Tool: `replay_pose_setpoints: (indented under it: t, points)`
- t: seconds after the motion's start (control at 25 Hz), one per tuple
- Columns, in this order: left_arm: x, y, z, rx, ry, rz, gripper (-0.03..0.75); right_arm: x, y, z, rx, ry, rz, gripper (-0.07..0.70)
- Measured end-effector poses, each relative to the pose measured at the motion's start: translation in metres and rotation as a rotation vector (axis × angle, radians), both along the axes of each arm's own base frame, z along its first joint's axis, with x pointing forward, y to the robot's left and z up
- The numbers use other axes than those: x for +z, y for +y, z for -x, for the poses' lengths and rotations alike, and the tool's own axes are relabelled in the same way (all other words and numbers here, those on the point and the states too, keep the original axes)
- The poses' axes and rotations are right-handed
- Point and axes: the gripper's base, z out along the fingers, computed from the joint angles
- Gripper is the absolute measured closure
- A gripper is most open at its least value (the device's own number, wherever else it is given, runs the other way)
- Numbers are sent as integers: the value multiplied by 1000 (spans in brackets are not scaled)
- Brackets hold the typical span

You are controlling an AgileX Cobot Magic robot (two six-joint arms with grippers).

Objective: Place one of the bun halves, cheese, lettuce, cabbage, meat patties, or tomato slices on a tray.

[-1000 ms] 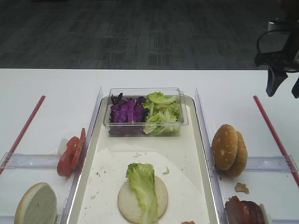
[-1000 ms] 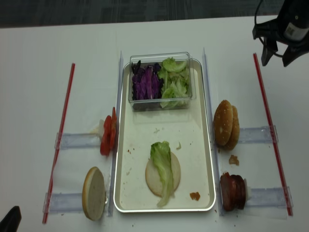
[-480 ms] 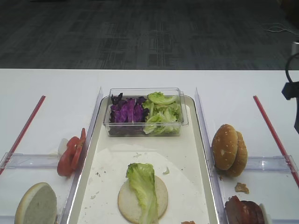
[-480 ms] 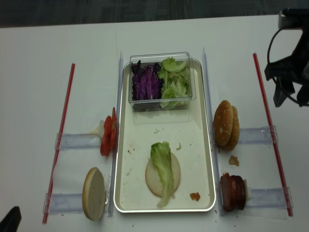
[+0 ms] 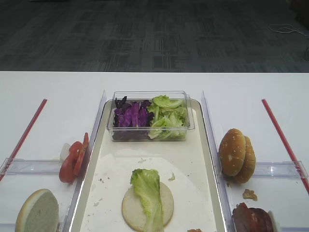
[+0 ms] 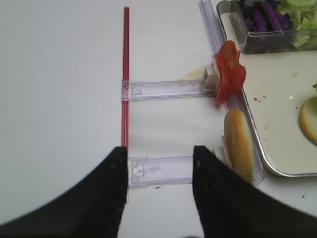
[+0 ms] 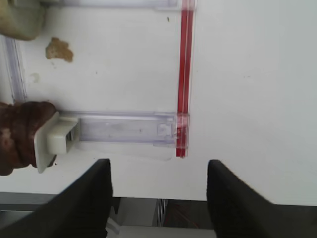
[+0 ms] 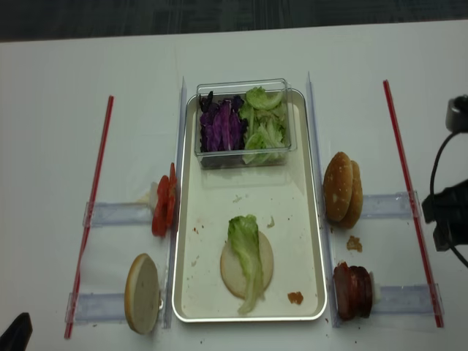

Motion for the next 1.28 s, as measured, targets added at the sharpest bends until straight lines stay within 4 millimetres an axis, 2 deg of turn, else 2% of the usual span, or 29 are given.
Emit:
replay_pose_setpoints:
  t: [0.24, 0.64, 1.28]
  points:
    - [0, 0, 0, 0, 0, 0, 419, -7, 2, 39, -4, -64, 3, 191]
    - [0, 0, 0, 0, 0, 0, 419, -16, 4, 79, -2, -169, 10, 191]
    - [0, 0, 0, 0, 0, 0, 419, 10, 7, 123, 0, -502, 27, 192]
